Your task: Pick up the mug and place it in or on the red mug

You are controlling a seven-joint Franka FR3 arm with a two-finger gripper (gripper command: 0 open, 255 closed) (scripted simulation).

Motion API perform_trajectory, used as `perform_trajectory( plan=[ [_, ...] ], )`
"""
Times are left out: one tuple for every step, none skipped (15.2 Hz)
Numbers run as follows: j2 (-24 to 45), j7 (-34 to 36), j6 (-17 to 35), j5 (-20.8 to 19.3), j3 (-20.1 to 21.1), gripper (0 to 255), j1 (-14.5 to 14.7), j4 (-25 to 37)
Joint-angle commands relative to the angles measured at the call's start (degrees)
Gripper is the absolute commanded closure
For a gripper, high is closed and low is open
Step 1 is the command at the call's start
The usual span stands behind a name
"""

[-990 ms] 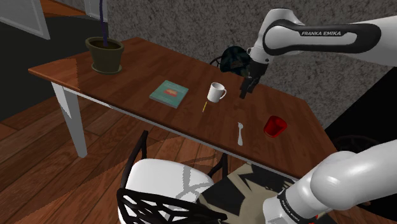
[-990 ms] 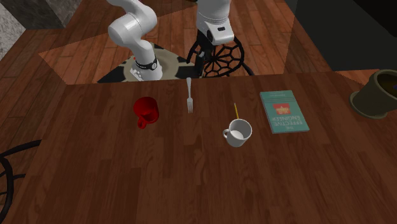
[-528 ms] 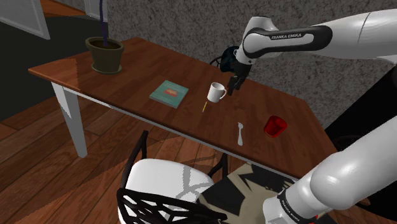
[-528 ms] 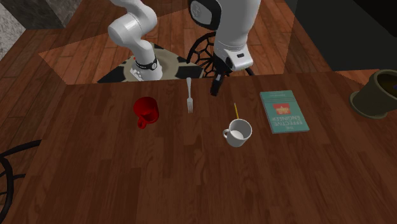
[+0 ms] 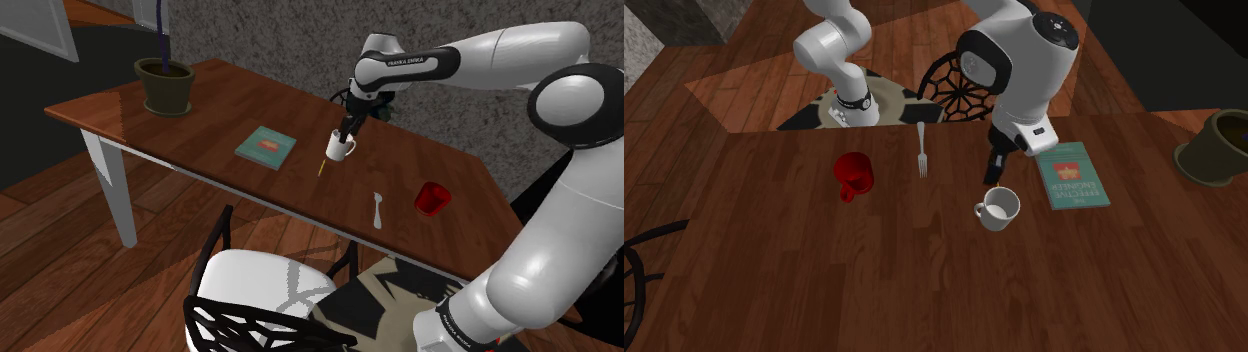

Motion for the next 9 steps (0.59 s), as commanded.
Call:
perform_trajectory(
  plan=[
    [4.65, -0.64, 0.43, 0.06, 0.01, 0, -0.15, 4.67],
    [6.91, -1.0, 0.37, 0.09, 0.0, 0, -0.27, 7.2],
    [9.21, -1.36, 0.23, 0.12, 0.0, 0, -0.39, 9.85],
    [9.93, -1.47, 0.17, 0.12, 0.01, 0, -0.44, 10.71],
    [10.16, -1.46, 0.84, 0.12, 0.0, 0, -0.47, 10.27],
    [10.38, -1.46, 1.53, 0.11, -0.01, 0, -0.5, 9.81],
    [10.63, -1.45, 2.19, 0.1, -0.02, 0, -0.53, 9.4],
    [10.89, -1.44, 2.85, 0.1, -0.03, 0, -0.55, 9.0],
    [11.16, -1.44, 3.5, 0.09, -0.04, 0, -0.58, 8.61]
  ],
)
